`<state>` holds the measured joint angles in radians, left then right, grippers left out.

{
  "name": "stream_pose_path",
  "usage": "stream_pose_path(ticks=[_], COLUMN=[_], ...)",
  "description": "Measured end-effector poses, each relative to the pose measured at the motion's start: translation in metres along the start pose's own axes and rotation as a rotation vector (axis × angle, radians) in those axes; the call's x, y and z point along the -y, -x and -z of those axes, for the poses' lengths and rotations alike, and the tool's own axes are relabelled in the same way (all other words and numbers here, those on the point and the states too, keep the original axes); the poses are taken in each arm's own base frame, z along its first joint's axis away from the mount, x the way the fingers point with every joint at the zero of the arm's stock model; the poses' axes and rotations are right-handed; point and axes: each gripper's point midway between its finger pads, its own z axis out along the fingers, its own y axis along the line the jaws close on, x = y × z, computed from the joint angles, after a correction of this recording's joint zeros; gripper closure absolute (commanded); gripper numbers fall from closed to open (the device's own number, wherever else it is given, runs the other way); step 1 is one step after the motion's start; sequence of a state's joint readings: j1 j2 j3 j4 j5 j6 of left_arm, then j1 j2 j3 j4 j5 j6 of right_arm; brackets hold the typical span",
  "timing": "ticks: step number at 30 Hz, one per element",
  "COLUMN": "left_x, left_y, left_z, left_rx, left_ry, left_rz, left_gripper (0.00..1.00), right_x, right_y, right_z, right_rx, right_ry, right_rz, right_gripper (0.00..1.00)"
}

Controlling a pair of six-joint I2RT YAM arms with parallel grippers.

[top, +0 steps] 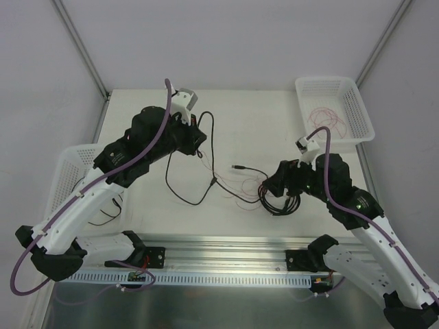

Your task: Untangle the cables

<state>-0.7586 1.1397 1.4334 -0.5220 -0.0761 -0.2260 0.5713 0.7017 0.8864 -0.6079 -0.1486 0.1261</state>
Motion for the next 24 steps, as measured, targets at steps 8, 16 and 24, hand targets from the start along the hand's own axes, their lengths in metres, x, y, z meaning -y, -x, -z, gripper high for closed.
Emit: stream_pose_path(ticks=[8,16,24], left_x=[0.018,0.029,0.029], left_y=[-0.004,-0.01,-0.011], left_z=[0.001,-0.001,-0.001], left_rx=[-0.018,-0.04,-0.041], left_ry=[-0.067,-0.094,-0.093], left_rz=[0.031,0.056,0.062], left_gripper=[1.0,1.0,1.0], right_x=[-0.071,-0.135,-0.149], right_y=[0.023,0.011,-0.003], right_z=[-0.025,-0.063,-0.104], right_rx=[0.027,-0.013,-0.057], right_ry=[0.297,0.516,0.55], right_rz=[0.068,0.181,0.229], right_gripper=[0.28,0.28,0.55])
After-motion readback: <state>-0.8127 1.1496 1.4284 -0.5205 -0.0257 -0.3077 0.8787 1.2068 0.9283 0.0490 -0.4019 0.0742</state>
